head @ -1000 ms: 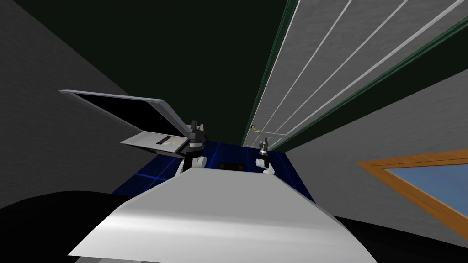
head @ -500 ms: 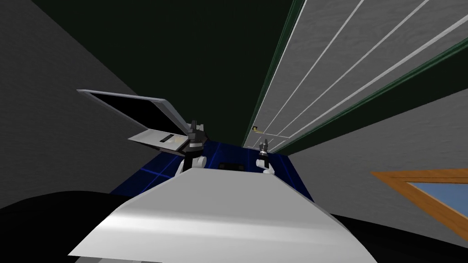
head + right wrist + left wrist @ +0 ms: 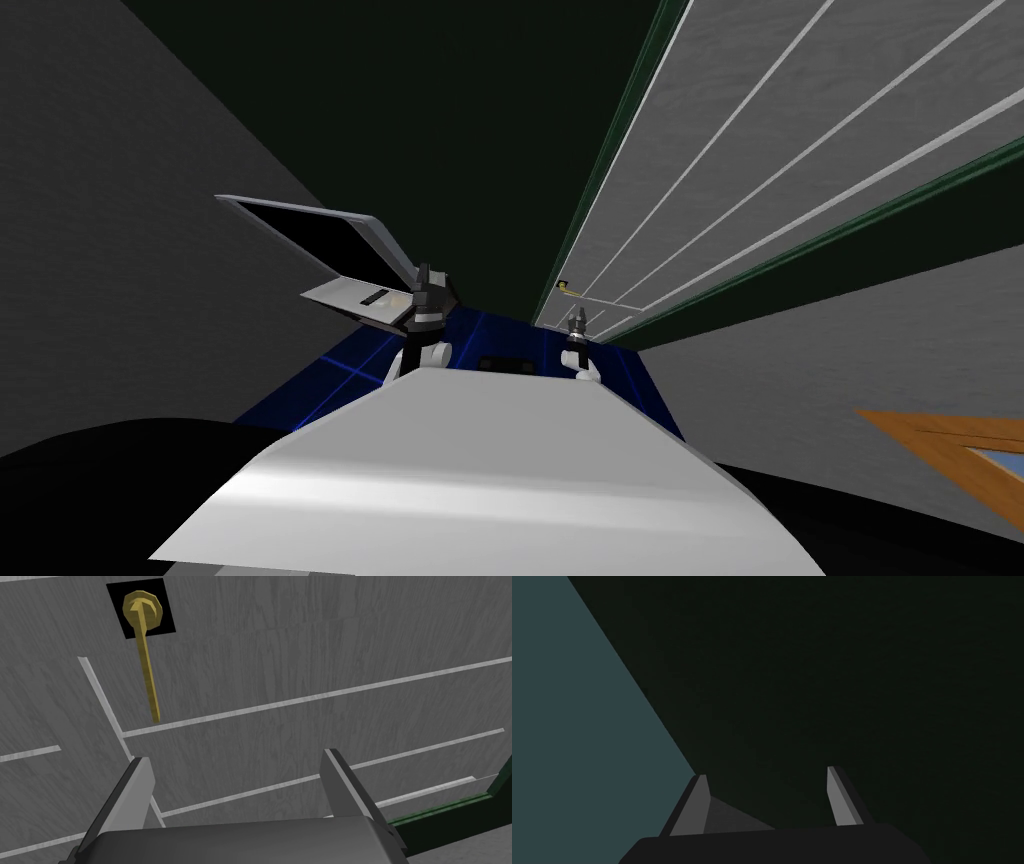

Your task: Pull the door open

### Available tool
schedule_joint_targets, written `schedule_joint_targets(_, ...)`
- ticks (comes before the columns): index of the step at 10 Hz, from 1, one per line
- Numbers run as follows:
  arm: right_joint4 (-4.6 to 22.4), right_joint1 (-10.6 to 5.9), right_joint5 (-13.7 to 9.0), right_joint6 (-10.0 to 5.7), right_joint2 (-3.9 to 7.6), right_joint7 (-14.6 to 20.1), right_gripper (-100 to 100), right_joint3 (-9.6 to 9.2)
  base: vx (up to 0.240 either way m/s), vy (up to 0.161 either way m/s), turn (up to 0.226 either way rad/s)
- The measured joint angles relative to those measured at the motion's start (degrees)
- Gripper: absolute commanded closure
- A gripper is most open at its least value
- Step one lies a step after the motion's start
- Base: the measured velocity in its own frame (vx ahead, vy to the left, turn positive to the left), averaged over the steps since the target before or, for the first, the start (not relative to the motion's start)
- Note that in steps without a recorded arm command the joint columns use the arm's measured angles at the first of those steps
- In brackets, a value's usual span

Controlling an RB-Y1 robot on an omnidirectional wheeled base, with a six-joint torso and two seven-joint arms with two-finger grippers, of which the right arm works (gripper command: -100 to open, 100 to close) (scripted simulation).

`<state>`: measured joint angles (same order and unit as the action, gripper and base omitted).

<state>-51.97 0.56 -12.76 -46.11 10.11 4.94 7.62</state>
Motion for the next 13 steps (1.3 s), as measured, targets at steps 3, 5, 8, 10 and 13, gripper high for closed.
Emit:
schedule_joint_targets(3,3.53,-1.14,-0.41,-0.1,0.48,0.64,-100,0.57,0.029,-0.036,0.082)
schedule_joint_targets(5,6.01,-1.97,-0.6,-0.57,0.79,1.07,-100,0.82,0.029,-0.041,0.164)
schedule_joint_targets(8,10.07,-3.42,-0.97,-1.25,1.13,1.7,-100,1.34,0.03,-0.043,0.098)
schedule_joint_targets(10,16.32,-6.05,-1.27,-3.13,1.88,2.65,-100,1.72,0.051,-0.066,0.209)
schedule_joint_targets(13,22.14,-8.1,-1.78,-4.18,2.41,3.66,-100,2.43,0.064,-0.06,0.107)
